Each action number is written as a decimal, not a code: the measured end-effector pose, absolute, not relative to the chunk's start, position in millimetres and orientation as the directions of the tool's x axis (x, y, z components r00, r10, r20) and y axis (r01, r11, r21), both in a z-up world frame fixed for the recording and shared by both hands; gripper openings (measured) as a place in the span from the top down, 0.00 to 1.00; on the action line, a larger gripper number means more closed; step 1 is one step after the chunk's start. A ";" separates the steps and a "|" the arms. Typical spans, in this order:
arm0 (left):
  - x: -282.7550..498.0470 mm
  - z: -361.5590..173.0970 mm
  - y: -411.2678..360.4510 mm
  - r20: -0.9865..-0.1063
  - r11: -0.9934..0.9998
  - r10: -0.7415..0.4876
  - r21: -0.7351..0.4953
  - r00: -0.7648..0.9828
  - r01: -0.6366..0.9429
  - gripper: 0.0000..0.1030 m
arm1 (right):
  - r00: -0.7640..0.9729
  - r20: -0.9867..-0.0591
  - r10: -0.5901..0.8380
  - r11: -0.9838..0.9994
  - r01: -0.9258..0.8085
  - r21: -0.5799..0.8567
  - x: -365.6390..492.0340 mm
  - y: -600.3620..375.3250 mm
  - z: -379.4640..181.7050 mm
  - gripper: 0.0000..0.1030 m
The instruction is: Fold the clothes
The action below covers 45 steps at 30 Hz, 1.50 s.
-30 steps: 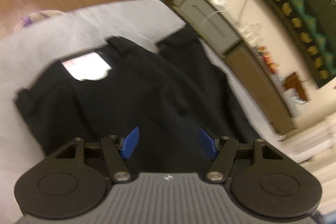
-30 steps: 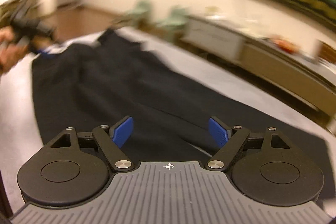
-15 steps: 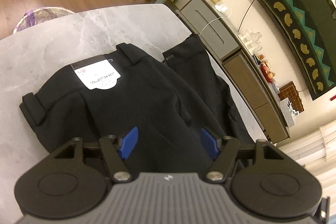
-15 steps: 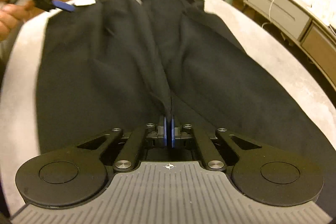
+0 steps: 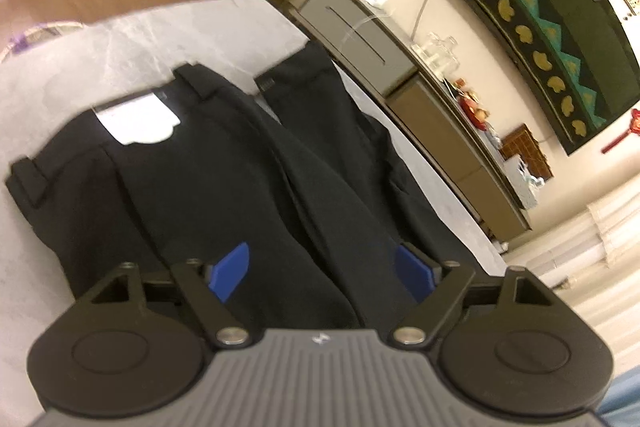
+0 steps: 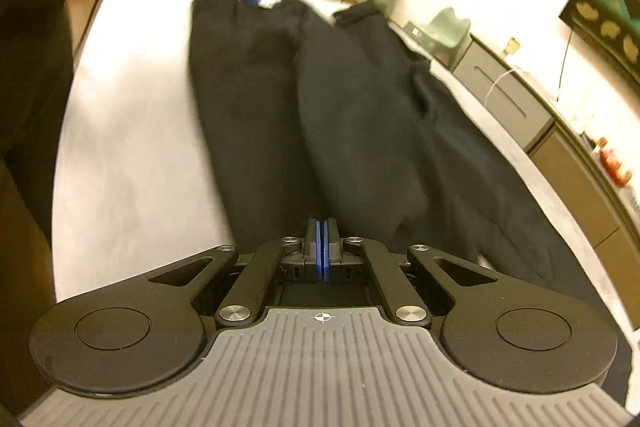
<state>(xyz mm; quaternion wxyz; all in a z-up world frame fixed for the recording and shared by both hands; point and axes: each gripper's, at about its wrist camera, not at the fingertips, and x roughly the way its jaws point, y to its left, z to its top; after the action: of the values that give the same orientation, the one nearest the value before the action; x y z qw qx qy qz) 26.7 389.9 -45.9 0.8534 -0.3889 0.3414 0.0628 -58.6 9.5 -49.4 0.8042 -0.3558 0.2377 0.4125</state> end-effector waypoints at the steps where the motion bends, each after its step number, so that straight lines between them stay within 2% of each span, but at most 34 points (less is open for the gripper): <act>1: 30.6 -48.6 388.2 -0.635 0.691 -0.168 -0.622 0.754 -0.370 0.19 | 0.551 -0.677 0.488 0.403 -0.830 -0.385 -61.2 12.0 -55.3 1.00; 6: 65.8 -50.5 380.8 -0.679 0.747 -0.102 -0.535 0.727 -0.394 0.19 | 0.559 -0.677 0.479 0.443 -0.820 -0.363 -52.9 15.1 -65.2 1.00; 10: 93.6 -59.3 392.7 -0.687 0.706 -0.164 -0.583 0.708 -0.402 0.19 | 0.587 -0.658 0.471 0.533 -0.784 -0.318 -40.2 4.8 -60.5 1.00; 11: 99.9 -65.1 396.9 -0.693 0.688 -0.189 -0.599 0.696 -0.409 0.19 | 0.598 -0.652 0.467 0.558 -0.771 -0.307 -38.7 -1.7 -56.9 0.96; 12: 104.6 -72.9 401.0 -0.697 0.668 -0.217 -0.617 0.683 -0.418 0.19 | 0.613 -0.642 0.460 0.585 -0.753 -0.301 -36.6 -10.4 -52.7 0.80; 13: 108.2 -79.7 403.7 -0.704 0.655 -0.234 -0.623 0.670 -0.427 0.20 | 0.636 -0.628 0.449 0.613 -0.730 -0.301 -33.8 -22.1 -47.7 0.58; 15: 114.4 -89.5 406.7 -0.717 0.652 -0.250 -0.621 0.650 -0.435 0.22 | 0.673 -0.606 0.424 0.647 -0.693 -0.317 -27.5 -47.6 -41.4 0.37; 16: 117.4 -93.2 408.0 -0.721 0.653 -0.255 -0.620 0.644 -0.435 0.23 | 0.690 -0.595 0.411 0.660 -0.676 -0.328 -24.2 -60.8 -38.9 0.32; 17: 120.2 -94.5 408.7 -0.720 0.660 -0.257 -0.618 0.644 -0.428 0.27 | 0.705 -0.589 0.394 0.670 -0.659 -0.341 -19.3 -73.1 -36.5 0.30; 18: 122.8 -95.6 409.2 -0.721 0.667 -0.258 -0.615 0.643 -0.421 0.47 | 0.713 -0.592 0.376 0.673 -0.649 -0.355 -11.0 -83.5 -34.8 0.27; 19: 124.1 -96.1 409.6 -0.722 0.671 -0.259 -0.612 0.641 -0.418 0.61 | 0.716 -0.597 0.361 0.671 -0.644 -0.367 -0.8 -93.1 -33.8 0.24; 20: 123.4 -96.2 410.2 -0.723 0.670 -0.261 -0.613 0.640 -0.419 0.84 | 0.720 -0.602 0.346 0.669 -0.639 -0.379 9.4 -102.6 -32.8 0.23; 21: 122.7 -96.4 410.8 -0.724 0.669 -0.263 -0.613 0.638 -0.420 0.98 | 0.720 -0.607 0.335 0.662 -0.639 -0.392 21.0 -110.8 -32.1 0.18; 22: 122.0 -96.6 411.3 -0.725 0.667 -0.264 -0.614 0.636 -0.422 0.98 | 0.717 -0.615 0.328 0.647 -0.645 -0.406 34.6 -117.2 -31.8 0.15; 25: 119.9 -97.0 413.0 -0.727 0.664 -0.270 -0.616 0.631 -0.425 0.98 | 0.679 -0.661 0.318 0.612 -0.680 -0.404 77.4 -133.3 -30.1 0.15; 33: 98.9 -78.5 426.1 -0.671 0.650 -0.261 -0.653 0.694 -0.388 0.98 | 0.456 -0.834 0.311 0.545 -0.804 -0.236 169.9 -156.9 -52.6 0.15; 41: 104.3 -60.1 422.1 -0.641 0.669 -0.208 -0.644 0.739 -0.370 0.98 | 0.283 -0.907 0.311 0.584 -0.810 -0.052 192.0 -175.9 -64.6 0.17; 42: 103.5 -58.6 422.3 -0.636 0.667 -0.199 -0.646 0.746 -0.372 0.98 | 0.262 -0.913 0.314 0.591 -0.806 -0.027 193.5 -178.3 -65.3 0.20; 44: 102.4 -55.9 422.4 -0.626 0.663 -0.183 -0.648 0.758 -0.375 0.98 | 0.251 -0.915 0.315 0.601 -0.799 -0.013 189.5 -181.4 -63.1 0.34; 45: 102.8 -55.7 421.2 -0.624 0.665 -0.179 -0.647 0.761 -0.374 0.98 | 0.258 -0.912 0.319 0.603 -0.797 -0.014 185.0 -181.9 -60.8 0.50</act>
<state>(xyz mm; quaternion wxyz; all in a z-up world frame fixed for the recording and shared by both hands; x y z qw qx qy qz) 102.8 421.2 -55.7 0.8462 -0.4054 0.3410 0.0575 185.0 -181.9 -60.8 0.7534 -0.2474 0.4839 0.3703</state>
